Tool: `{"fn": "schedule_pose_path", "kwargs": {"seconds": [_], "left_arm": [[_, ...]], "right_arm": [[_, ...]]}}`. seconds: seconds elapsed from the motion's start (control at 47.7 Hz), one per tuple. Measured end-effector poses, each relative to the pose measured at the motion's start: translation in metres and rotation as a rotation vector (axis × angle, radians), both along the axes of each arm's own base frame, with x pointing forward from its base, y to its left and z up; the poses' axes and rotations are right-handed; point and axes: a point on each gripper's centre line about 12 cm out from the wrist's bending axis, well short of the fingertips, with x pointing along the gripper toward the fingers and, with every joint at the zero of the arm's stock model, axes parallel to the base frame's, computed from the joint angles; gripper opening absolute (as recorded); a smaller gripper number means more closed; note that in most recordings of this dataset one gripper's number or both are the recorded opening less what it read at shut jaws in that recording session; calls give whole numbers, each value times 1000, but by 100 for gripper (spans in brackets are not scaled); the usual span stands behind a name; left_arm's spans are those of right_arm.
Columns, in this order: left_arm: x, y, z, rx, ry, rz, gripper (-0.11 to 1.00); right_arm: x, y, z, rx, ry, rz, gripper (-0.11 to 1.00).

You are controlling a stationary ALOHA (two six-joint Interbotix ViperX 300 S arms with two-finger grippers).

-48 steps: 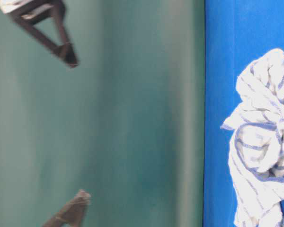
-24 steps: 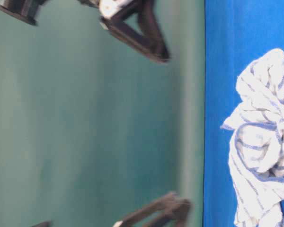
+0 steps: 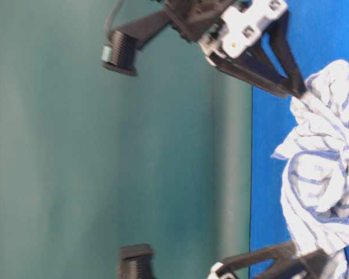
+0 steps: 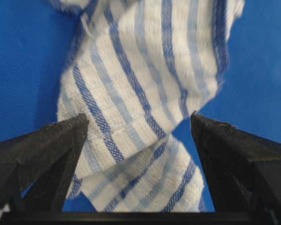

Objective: Lift the towel with both arms.

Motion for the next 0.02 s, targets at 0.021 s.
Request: {"fn": "schedule_pose_path", "kwargs": {"seconds": [0.021], "left_arm": [[0,0,-2,-1,6,0,86]], "right_arm": [[1,0,-3,2,5,1,63]]}}
